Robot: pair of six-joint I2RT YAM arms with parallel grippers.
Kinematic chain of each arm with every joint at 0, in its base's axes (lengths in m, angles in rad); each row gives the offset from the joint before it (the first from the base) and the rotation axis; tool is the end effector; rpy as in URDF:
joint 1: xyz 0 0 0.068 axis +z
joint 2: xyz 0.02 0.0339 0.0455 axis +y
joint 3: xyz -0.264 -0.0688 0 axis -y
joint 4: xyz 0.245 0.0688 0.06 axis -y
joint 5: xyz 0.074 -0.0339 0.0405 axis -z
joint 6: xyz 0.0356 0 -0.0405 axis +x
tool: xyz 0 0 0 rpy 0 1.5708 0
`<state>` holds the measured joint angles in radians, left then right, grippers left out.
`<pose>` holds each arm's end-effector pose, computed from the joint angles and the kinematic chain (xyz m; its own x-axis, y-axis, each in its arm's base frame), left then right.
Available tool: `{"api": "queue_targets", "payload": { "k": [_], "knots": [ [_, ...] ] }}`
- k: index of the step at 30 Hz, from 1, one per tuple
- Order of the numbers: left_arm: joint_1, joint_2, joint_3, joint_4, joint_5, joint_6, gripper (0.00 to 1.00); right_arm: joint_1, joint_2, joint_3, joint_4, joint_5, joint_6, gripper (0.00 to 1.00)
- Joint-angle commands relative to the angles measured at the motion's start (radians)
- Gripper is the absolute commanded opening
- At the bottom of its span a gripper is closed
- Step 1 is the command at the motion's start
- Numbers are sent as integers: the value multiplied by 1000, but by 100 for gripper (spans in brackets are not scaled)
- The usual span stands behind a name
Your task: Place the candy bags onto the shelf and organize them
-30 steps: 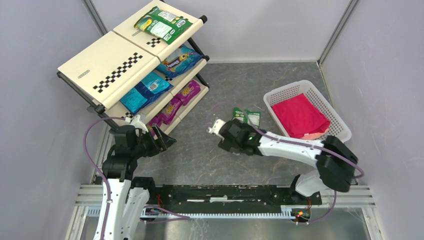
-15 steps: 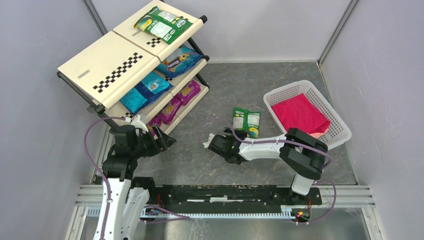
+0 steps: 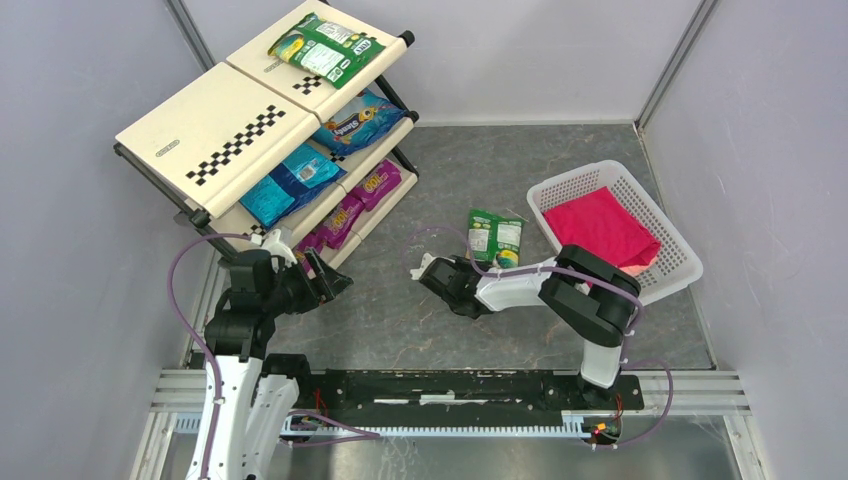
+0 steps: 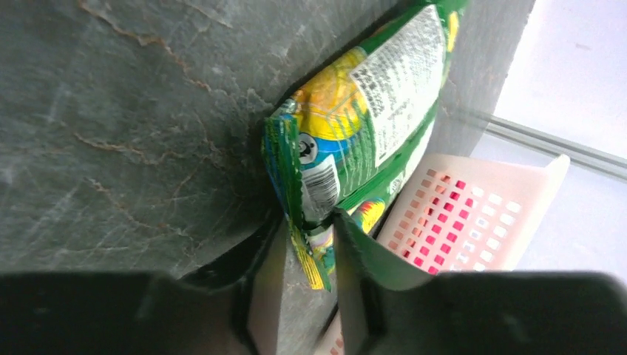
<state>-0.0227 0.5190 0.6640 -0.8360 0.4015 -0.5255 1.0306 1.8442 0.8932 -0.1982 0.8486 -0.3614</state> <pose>0.1065 -0.0163 0.2712 -0.7127 -0.4457 -0.5417 -0.0411 0.7974 -0.6020 0.1887 0.2627 0.1141 -0.2943 -0.9453 -0.1407 -0.5485 0.2877 -0.7851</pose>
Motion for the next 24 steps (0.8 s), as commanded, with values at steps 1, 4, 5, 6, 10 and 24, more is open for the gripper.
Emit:
{"api": "queue_targets", "payload": {
  "k": [1,4,5,6,10,24],
  "knots": [
    [6,7,3,17,-2,25,79,-8,0,1,48,-110,43,28],
    [6,9,4,17,-2,25,79,-8,-47,-17,77,-135,50,5],
    [6,7,4,17,-2,25,79,-8,-65,-19,81,-145,53,1],
    [6,7,4,16,-1,25,79,-7,-84,-18,82,-159,55,0],
    [6,9,4,17,17,19,80,-7,-180,-5,68,-325,68,1],
    [2,105,-132,250,378,-244,80,13,-283,24,265,-944,233,1]
  ]
}}
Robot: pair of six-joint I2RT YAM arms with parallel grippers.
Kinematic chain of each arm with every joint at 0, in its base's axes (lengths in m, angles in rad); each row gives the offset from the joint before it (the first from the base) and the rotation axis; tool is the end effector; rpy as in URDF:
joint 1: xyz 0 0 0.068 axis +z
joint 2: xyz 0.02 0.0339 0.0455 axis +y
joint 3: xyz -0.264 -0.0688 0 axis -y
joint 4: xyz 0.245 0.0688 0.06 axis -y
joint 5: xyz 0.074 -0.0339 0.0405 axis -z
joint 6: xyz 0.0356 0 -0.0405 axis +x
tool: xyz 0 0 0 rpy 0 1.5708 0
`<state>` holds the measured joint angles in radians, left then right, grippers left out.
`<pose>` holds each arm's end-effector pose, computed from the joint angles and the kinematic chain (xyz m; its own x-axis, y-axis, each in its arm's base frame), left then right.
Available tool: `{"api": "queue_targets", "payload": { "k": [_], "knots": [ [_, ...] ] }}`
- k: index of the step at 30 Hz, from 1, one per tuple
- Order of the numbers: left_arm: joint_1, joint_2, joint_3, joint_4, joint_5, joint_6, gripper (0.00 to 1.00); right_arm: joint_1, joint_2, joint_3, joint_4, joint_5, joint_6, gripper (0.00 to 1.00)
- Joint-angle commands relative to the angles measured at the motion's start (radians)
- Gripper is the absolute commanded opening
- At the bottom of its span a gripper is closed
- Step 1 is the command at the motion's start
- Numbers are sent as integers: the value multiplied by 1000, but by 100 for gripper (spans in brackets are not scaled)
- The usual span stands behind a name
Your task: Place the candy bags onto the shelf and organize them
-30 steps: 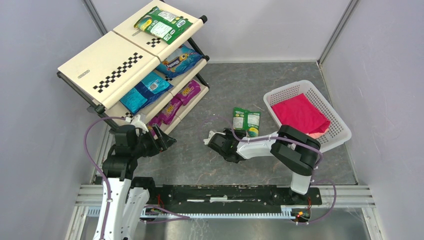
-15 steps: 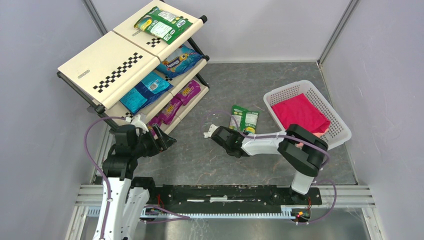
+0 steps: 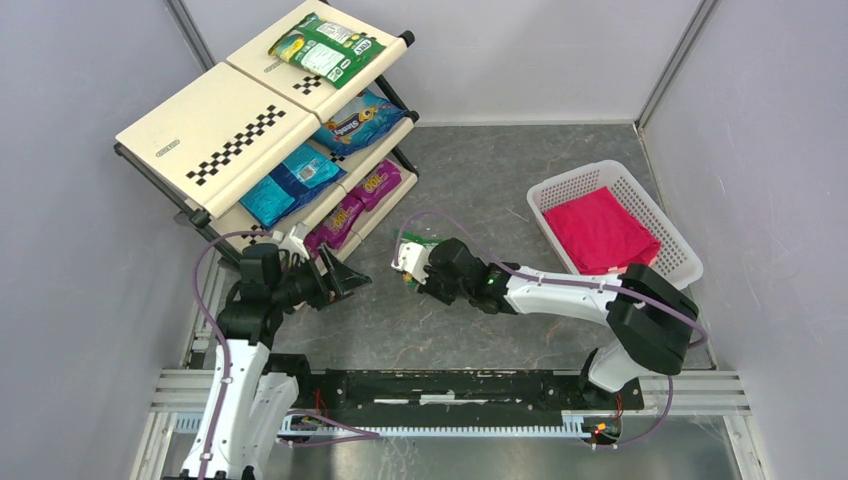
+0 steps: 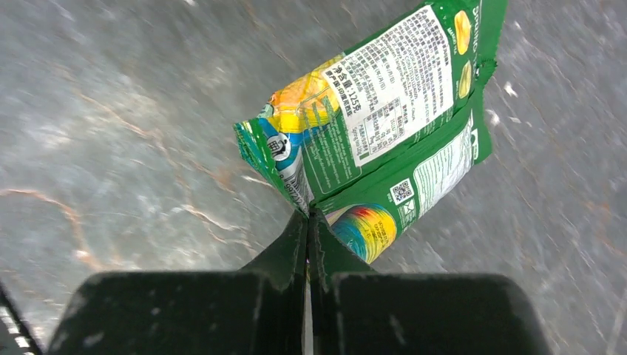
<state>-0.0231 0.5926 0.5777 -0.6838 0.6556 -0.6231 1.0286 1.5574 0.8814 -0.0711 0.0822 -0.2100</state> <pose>0.1246 -0.0246 0.2515 -0.8052 -0.4441 -0.3930 0.0186 0.6435 -0.7653 0.1704 0.2773 0.1966 -0.1715 -0.6872 -0.7059 -0.8776 0.4321 -0.2075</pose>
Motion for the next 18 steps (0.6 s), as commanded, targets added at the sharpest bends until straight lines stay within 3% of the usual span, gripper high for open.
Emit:
{"api": "queue_targets", "payload": {
  "k": [1,8,18],
  "knots": [
    [1,38,-51,99,123,-152,79,21,9,44,157,-194,93,1],
    [-9,88,-61,88,78,-153,72,71,47,136,209,-225,129,1],
    [-28,175,-13,-38,-27,-37,67,97,52,221,232,-245,157,1]
  ]
}}
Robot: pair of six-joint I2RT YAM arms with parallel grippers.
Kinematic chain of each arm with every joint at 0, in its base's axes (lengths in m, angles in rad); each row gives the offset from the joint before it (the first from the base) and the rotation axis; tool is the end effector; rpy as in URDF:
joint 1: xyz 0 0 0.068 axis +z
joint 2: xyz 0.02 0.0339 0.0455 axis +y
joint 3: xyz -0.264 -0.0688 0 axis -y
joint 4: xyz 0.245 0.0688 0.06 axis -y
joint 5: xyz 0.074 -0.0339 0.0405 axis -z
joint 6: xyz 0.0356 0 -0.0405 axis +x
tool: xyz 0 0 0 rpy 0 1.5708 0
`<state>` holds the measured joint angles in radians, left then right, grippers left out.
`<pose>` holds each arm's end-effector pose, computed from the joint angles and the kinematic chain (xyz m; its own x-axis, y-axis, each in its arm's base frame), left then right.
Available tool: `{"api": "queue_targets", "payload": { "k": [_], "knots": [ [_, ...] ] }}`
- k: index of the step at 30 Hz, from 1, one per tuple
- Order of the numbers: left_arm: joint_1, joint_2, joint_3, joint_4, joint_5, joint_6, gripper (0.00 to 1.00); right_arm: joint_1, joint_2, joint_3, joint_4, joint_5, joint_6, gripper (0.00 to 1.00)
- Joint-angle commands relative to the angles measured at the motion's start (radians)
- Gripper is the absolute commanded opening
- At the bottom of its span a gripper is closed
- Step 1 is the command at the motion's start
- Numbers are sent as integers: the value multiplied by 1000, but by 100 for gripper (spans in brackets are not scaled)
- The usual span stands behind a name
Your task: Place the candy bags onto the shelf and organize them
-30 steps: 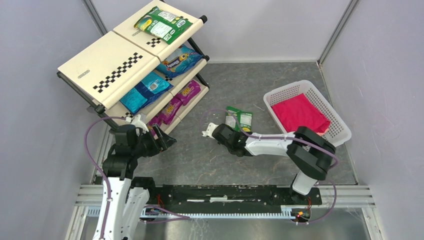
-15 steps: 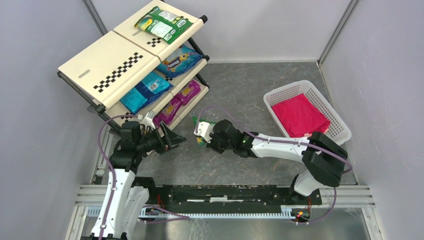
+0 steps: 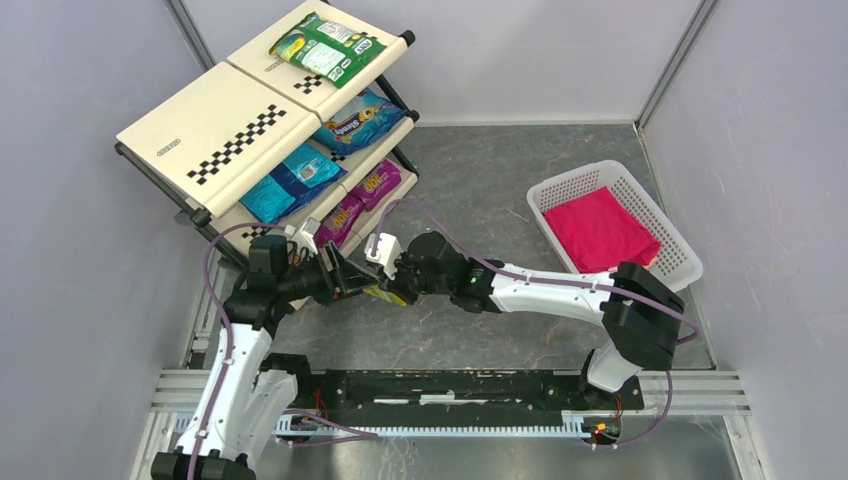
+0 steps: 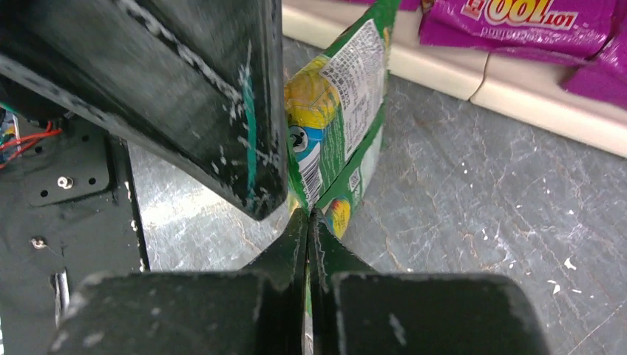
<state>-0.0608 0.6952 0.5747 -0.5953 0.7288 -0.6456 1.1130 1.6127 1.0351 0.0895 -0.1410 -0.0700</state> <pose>0.1419 -0.0324 0.2467 -0.8523 -0.3978 -0.3398 0.0427 0.5943 -0.8031 0.1571 0.3301 0.2425 -0.1408 -0.4425 -0.8857 -0.9552 0.2960 0.0040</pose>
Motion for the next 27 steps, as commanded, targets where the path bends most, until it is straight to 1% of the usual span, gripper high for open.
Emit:
{"api": "queue_targets", "payload": {
  "k": [1,3,4,6,10,13,14,15,16,17,18,20,24,27],
  "knots": [
    [8,76,-12,-127,-100,-13,65,18,-3,73,69,-21,16,1],
    [9,76,-12,-127,-101,-15,60,25,-3,77,64,-17,13,0],
    [8,76,-10,-128,-99,-18,56,29,-3,76,62,-12,12,1],
    [8,72,-2,-127,-97,-19,43,36,-2,76,49,0,7,0],
    [8,61,10,-127,-96,-27,21,45,-4,63,22,27,8,1],
    [8,57,12,-127,-90,-31,12,45,5,59,9,32,27,8],
    [8,56,10,-128,-87,-32,9,45,9,58,6,35,38,13],
    [8,57,9,-128,-84,-35,6,45,14,59,7,45,57,22],
    [9,55,9,-127,-79,-38,4,45,19,60,7,58,68,29],
    [8,55,7,-128,-76,-41,3,46,26,58,12,67,107,39],
    [8,53,8,-127,-74,-43,2,46,32,57,19,69,123,46],
    [8,47,9,-128,-68,-49,2,47,49,59,31,80,143,53],
    [9,30,14,-129,-58,-62,2,48,80,71,45,125,185,58],
    [8,21,14,-127,-50,-68,2,47,96,77,68,111,213,57]
  ]
}}
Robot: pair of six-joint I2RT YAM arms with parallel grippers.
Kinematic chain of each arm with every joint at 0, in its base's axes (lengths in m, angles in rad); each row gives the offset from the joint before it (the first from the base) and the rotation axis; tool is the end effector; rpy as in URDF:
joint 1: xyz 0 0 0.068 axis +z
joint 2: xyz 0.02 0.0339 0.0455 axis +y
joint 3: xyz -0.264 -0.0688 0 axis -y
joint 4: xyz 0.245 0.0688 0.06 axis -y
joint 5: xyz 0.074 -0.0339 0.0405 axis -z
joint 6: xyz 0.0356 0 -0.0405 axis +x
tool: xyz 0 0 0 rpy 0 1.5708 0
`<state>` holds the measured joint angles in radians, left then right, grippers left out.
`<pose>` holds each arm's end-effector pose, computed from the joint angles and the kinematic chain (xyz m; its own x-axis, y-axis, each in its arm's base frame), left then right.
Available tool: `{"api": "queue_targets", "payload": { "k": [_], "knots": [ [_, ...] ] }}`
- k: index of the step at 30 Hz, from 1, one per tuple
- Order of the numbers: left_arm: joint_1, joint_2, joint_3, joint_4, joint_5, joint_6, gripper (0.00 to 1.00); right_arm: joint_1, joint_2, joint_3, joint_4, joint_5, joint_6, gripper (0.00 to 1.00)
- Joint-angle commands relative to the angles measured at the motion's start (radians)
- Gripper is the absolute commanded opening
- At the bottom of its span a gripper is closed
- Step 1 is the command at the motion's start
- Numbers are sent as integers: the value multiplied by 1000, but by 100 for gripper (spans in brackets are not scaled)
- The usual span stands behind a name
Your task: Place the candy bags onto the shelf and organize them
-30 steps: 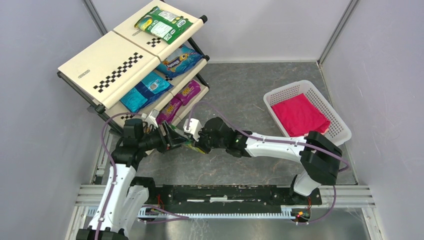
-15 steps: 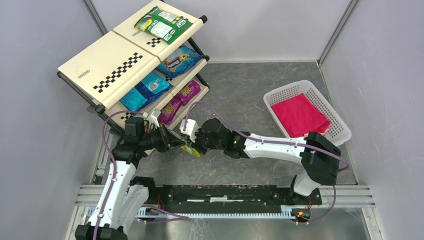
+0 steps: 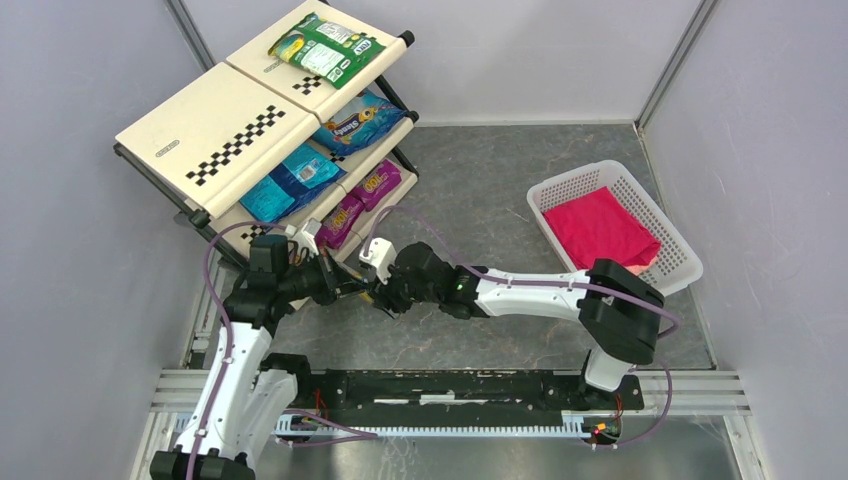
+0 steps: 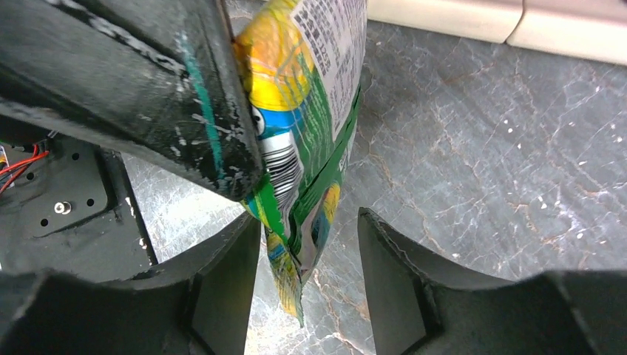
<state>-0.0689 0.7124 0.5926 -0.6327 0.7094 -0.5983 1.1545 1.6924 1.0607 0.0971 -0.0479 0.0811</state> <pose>0.1424 -0.0331 0.2473 -0.8600 -0.3690 -0.3524 0.0511 0.6249 -0.7790 0.1519 0.3477 0.2235 -0.2807 -0.4348 -0.8557 -0.9105 0.4028 0.0940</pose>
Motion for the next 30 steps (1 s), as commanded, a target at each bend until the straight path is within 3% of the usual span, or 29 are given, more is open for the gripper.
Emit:
{"api": "queue_targets", "payload": {
  "k": [1,8,13,17,23,30],
  "knots": [
    [16,2,-4,-91,-29,-116,2,6,17,47,77,6,73,54],
    [16,-13,4,-89,-18,-121,6,5,-36,-57,194,-3,150,22],
    [16,-1,34,-90,7,-86,25,5,-71,-104,229,-28,191,1],
    [16,7,65,-113,-3,-53,42,-13,-131,-165,243,-41,223,0],
    [16,0,144,-224,-179,65,72,-108,-286,-286,222,-60,260,0],
    [15,-4,163,-252,-299,131,79,-250,-495,-275,116,-56,273,0]
  ]
}}
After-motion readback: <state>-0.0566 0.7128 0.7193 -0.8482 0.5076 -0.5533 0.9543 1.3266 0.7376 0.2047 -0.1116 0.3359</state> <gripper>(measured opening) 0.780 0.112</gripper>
